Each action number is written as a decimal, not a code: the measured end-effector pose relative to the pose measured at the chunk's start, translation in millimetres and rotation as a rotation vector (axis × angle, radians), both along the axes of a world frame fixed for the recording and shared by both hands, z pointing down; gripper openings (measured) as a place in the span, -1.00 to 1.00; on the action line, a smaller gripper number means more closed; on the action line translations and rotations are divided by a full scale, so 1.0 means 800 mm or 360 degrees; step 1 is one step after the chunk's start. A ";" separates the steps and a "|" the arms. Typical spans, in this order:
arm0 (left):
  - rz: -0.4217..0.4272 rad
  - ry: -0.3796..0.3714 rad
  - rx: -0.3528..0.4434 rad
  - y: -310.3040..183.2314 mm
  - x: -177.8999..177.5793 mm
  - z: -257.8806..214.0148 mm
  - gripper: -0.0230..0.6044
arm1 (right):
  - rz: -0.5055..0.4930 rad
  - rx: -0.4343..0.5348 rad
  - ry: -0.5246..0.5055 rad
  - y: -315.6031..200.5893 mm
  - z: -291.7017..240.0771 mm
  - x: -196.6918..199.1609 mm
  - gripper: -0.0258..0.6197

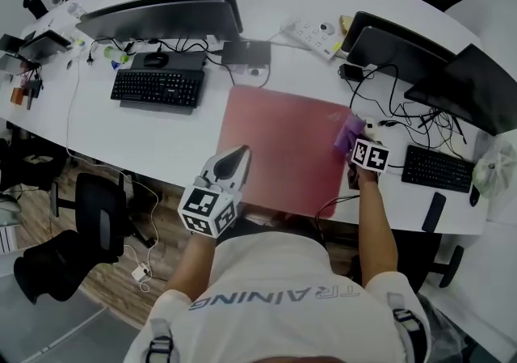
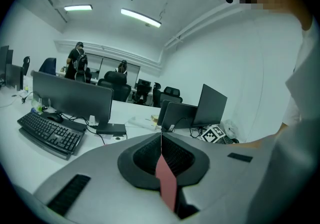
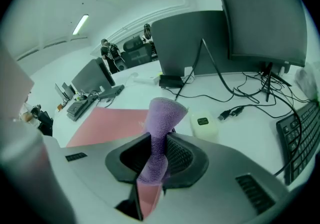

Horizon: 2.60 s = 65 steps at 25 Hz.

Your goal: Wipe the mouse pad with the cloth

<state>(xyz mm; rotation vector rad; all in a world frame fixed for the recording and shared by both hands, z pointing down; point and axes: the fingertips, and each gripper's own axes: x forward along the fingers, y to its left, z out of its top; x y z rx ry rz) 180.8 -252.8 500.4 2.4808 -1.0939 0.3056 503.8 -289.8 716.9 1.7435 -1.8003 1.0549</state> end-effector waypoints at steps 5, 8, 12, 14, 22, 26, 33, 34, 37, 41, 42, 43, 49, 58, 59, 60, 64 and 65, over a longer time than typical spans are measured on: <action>-0.0002 0.0022 0.0012 -0.001 -0.031 -0.008 -0.82 | -0.0046 0.0251 -0.0122 0.011 -0.076 -0.058 -0.63; -0.0017 0.0031 0.0016 -0.002 -0.064 -0.008 -0.82 | -0.0117 0.0362 -0.0162 0.011 -0.119 -0.117 -0.63; -0.0055 0.0052 -0.0006 -0.001 -0.122 -0.003 -0.82 | -0.0263 0.0404 -0.0219 0.003 -0.146 -0.221 -0.63; -0.0074 0.0065 -0.0009 -0.002 -0.153 -0.002 -0.82 | -0.0342 0.0389 -0.0249 -0.001 -0.147 -0.276 -0.63; -0.0120 0.0077 -0.0017 -0.009 -0.276 0.011 -0.82 | -0.0569 0.0206 -0.0311 -0.017 -0.093 -0.472 -0.63; -0.0139 0.0082 -0.0045 -0.010 -0.322 0.024 -0.82 | -0.0610 0.0098 -0.0281 -0.027 -0.048 -0.532 -0.63; -0.0149 0.0079 -0.0076 -0.014 -0.356 0.038 -0.82 | -0.0641 -0.0045 -0.0207 -0.033 0.011 -0.568 -0.63; -0.0146 0.0077 -0.0083 -0.014 -0.356 0.039 -0.83 | -0.0643 -0.0065 -0.0196 -0.033 0.018 -0.568 -0.62; -0.0127 0.0075 -0.0101 -0.015 -0.349 0.045 -0.83 | -0.0613 -0.0112 -0.0213 -0.033 0.032 -0.557 -0.63; -0.0081 0.0068 -0.0105 -0.019 -0.320 0.045 -0.83 | -0.0562 -0.0137 -0.0232 -0.029 0.038 -0.526 -0.63; -0.0071 0.0065 -0.0102 -0.019 -0.310 0.044 -0.83 | -0.0553 -0.0140 -0.0231 -0.027 0.039 -0.516 -0.63; -0.0061 0.0063 -0.0100 -0.018 -0.300 0.042 -0.82 | -0.0546 -0.0143 -0.0233 -0.023 0.039 -0.506 -0.63; -0.0016 0.0038 -0.0092 -0.009 -0.230 0.036 -0.82 | -0.0494 -0.0154 -0.0261 0.002 0.042 -0.429 -0.63; 0.0017 0.0040 -0.0099 0.018 -0.108 0.031 -0.83 | -0.0440 -0.0168 -0.0290 0.038 0.041 -0.292 -0.63; 0.0022 0.0041 -0.0099 0.022 -0.096 0.030 -0.82 | -0.0433 -0.0166 -0.0285 0.041 0.039 -0.279 -0.63; 0.0027 0.0041 -0.0099 0.024 -0.086 0.029 -0.82 | -0.0428 -0.0165 -0.0283 0.044 0.039 -0.266 -0.63; 0.0054 0.0040 -0.0096 0.034 -0.044 0.030 -0.83 | -0.0405 -0.0160 -0.0278 0.059 0.041 -0.220 -0.63; 0.0062 0.0042 -0.0094 0.036 -0.034 0.030 -0.82 | -0.0394 -0.0159 -0.0264 0.064 0.040 -0.207 -0.63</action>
